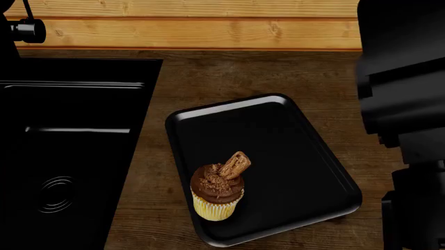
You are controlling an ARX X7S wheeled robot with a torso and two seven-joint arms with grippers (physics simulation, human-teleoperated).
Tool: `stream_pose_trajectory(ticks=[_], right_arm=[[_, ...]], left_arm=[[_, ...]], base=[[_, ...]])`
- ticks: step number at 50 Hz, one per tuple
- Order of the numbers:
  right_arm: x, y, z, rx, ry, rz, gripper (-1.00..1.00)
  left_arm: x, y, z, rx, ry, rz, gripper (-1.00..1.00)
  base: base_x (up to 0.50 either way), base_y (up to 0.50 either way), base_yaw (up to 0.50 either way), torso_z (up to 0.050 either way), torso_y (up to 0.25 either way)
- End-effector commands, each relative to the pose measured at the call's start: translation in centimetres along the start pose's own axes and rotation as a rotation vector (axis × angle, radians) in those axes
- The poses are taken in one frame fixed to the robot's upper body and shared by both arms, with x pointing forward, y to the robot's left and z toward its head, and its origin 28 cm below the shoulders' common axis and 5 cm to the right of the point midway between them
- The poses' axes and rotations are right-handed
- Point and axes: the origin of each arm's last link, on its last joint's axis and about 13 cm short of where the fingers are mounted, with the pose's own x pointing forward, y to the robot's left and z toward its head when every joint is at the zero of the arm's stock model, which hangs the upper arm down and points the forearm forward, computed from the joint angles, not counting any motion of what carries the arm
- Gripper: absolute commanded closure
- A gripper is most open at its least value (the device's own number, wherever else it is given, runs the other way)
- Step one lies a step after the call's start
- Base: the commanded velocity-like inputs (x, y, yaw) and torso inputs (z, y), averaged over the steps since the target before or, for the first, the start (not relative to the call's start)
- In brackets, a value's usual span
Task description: Move the fresh-baked cupcake off the tray onto the counter, and place the bowl used for mixing into the sink.
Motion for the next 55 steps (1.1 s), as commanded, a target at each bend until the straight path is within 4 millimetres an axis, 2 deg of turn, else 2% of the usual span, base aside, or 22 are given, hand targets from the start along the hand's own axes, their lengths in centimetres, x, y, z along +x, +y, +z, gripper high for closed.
stream_pose_trajectory(ticks=[1,11,18,36,42,55], right_arm=[[-0.7,-0.5,0.5,0.035,0.003,0.063,-1.00],[-2.0,-1.8,0.7,0.092,-0.002,0.139,-1.00],[-2.8,-1.9,0.9,0.176,0.015,0.149,-1.00],[-4.2,-2.8,1.7,0.231,0.007,0.416,-1.00],[-4.3,-3.4,2.0,0.243,0.005,0.428,-1.00],[-5.8,-3.6,2.3,0.327,0.006,0.592,-1.00]], left_arm=[[0.0,0.0,-0.1,-0.002,0.005,-0.006,-1.00],[0.0,-0.1,0.0,-0.002,0.004,-0.007,-1.00],[0.0,-0.1,-0.1,-0.006,0.014,-0.013,-1.00],[-0.1,-0.3,-0.2,-0.008,0.023,-0.030,-1.00],[-0.1,-0.4,-0.3,-0.005,0.029,-0.045,-1.00],[0.0,-0.3,-0.3,-0.006,0.017,-0.028,-1.00]], base=[[0.00,0.00,0.00,0.000,0.000],[0.00,0.00,0.00,0.000,0.000],[0.00,0.00,0.00,0.000,0.000],[0.00,0.00,0.00,0.000,0.000],[0.00,0.00,0.00,0.000,0.000],[0.00,0.00,0.00,0.000,0.000]])
